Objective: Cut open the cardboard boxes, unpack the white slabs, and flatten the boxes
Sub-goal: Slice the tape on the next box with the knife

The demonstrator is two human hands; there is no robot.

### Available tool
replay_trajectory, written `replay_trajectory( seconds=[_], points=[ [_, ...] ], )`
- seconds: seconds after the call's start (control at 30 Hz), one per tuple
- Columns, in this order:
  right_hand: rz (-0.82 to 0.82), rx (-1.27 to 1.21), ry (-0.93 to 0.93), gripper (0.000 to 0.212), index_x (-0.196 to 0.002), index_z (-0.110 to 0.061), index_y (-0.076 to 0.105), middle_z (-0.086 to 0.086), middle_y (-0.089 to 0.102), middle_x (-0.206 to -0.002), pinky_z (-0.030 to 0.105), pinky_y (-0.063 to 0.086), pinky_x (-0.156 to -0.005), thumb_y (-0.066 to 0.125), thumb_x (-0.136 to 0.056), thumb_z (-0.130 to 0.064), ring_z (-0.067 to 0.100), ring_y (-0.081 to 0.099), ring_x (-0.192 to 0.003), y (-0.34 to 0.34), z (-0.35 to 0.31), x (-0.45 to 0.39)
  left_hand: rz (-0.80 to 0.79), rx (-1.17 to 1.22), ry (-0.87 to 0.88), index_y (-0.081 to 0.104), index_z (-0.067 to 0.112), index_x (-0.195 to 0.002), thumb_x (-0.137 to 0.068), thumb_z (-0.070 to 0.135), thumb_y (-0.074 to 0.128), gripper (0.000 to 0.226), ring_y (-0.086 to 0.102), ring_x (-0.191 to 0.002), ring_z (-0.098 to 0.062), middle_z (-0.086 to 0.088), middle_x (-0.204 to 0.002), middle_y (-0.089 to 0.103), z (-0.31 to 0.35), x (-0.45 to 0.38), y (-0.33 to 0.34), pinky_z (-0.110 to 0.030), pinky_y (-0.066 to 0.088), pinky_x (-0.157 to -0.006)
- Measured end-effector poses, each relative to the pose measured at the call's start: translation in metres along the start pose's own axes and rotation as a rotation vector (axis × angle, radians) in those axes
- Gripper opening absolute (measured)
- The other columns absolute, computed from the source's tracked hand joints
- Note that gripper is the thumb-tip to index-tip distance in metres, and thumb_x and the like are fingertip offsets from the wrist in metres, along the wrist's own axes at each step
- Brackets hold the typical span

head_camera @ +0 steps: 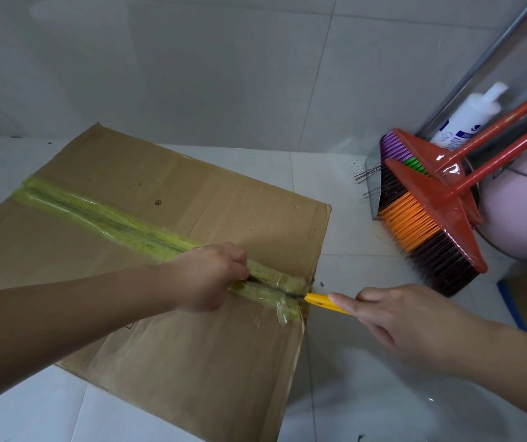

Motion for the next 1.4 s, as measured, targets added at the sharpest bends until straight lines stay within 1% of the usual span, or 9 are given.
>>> replay_trajectory(
  seconds=[0.2, 0.37, 0.63, 0.77, 0.97, 1.1, 1.2, 1.3, 1.4],
  points=[
    [-0.015, 0.078, 0.011, 0.057, -0.15, -0.041, 0.003, -0.011, 0.051, -0.112, 0.033, 0.041, -0.072, 0.027, -0.099, -0.028, 0.018, 0.057, -0.094, 0.003, 0.001, 0.003, -0.009, -0.001, -0.042, 0.068, 0.015, -0.1, -0.071, -0.003, 0.047, 0.04, 0.053, -0.101, -0.018, 0.001, -0.101, 0.059, 0.003, -0.005, -0.003, -0.034, 0.048, -0.076],
    [0.205, 0.111, -0.067, 0.059, -0.125, -0.018, 0.065, -0.008, 0.06, -0.069, 0.021, 0.037, -0.035, 0.076, -0.067, -0.013, 0.015, 0.056, -0.046, -0.013, -0.002, 0.013, -0.023, -0.032, -0.076, 0.067, 0.016, -0.094, -0.074, 0.002, 0.045, 0.033, 0.053, -0.099, -0.02, 0.002, -0.098, 0.057, 0.007, -0.01, -0.004, -0.035, 0.049, -0.072],
    [0.238, 0.097, -0.075, 0.062, -0.124, -0.015, 0.066, -0.006, 0.06, -0.069, 0.024, 0.041, -0.035, 0.079, -0.063, -0.009, 0.016, 0.056, -0.047, -0.01, 0.007, 0.03, -0.056, -0.033, -0.11, 0.065, 0.018, -0.089, -0.076, 0.003, 0.045, 0.028, 0.054, -0.096, -0.02, 0.006, -0.094, 0.053, 0.006, -0.015, 0.0, -0.036, 0.049, -0.071],
    [0.291, 0.055, -0.097, 0.046, -0.128, -0.017, 0.062, -0.005, 0.061, -0.076, 0.027, 0.043, -0.038, 0.055, -0.083, -0.019, 0.015, 0.056, -0.052, -0.027, 0.013, 0.041, -0.085, -0.052, -0.134, 0.067, 0.017, -0.092, -0.08, 0.006, 0.045, 0.027, 0.057, -0.095, -0.023, 0.005, -0.099, 0.055, 0.009, -0.016, -0.007, -0.037, 0.049, -0.075],
    [0.374, 0.009, -0.067, 0.03, -0.113, -0.019, 0.065, -0.01, 0.063, -0.076, 0.033, 0.048, -0.045, 0.051, -0.09, -0.034, 0.017, 0.062, -0.061, -0.066, 0.002, 0.007, 0.293, 0.109, 0.171, 0.065, 0.009, -0.115, -0.088, 0.037, 0.053, 0.04, 0.061, -0.097, -0.021, -0.003, -0.106, 0.065, 0.042, -0.016, -0.077, -0.031, 0.049, -0.084],
    [0.431, -0.059, -0.102, 0.039, -0.102, -0.022, 0.065, -0.005, 0.06, -0.074, 0.042, 0.049, -0.048, 0.038, -0.091, -0.049, 0.028, 0.06, -0.062, -0.088, -0.013, -0.027, 0.126, 0.199, 0.224, 0.068, 0.014, -0.111, -0.091, 0.041, 0.052, 0.037, 0.061, -0.087, -0.022, -0.002, -0.089, 0.068, 0.057, -0.025, -0.084, -0.037, 0.049, -0.079],
    [0.455, 0.039, -0.136, 0.042, -0.09, -0.021, 0.066, -0.004, 0.056, -0.067, 0.037, 0.046, -0.043, 0.039, -0.09, -0.053, 0.028, 0.057, -0.056, -0.104, -0.025, -0.047, -0.063, 0.318, 0.103, 0.066, 0.015, -0.108, -0.097, 0.036, 0.043, 0.034, 0.056, -0.074, -0.028, -0.009, -0.076, 0.06, 0.043, -0.025, -0.076, -0.043, 0.047, -0.07],
    [0.457, 0.195, -0.202, 0.04, -0.074, -0.019, 0.064, -0.004, 0.051, -0.059, 0.031, 0.04, -0.037, 0.047, -0.089, -0.052, 0.024, 0.054, -0.048, -0.117, -0.041, -0.064, -0.244, 0.525, 0.004, 0.068, 0.02, -0.102, -0.098, 0.036, 0.047, 0.027, 0.043, -0.062, -0.017, -0.003, -0.066, 0.046, 0.024, -0.018, -0.07, -0.031, 0.04, -0.062],
    [0.457, 0.277, -0.232, 0.033, -0.067, -0.017, 0.063, -0.003, 0.05, -0.054, 0.029, 0.038, -0.034, 0.065, -0.085, -0.044, 0.024, 0.051, -0.042, -0.129, -0.051, -0.081, -0.266, 0.614, -0.019, 0.072, 0.024, -0.093, -0.094, 0.041, 0.051, 0.026, 0.033, -0.051, -0.006, 0.011, -0.053, 0.033, 0.004, -0.013, -0.081, -0.022, 0.028, -0.051]
  ],
)
Point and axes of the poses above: each hand's wrist, its own x-axis away from the middle knuckle, its own y-axis out of the palm, z = x × y, the point moved 6 cm from there along -x, towards the middle knuckle
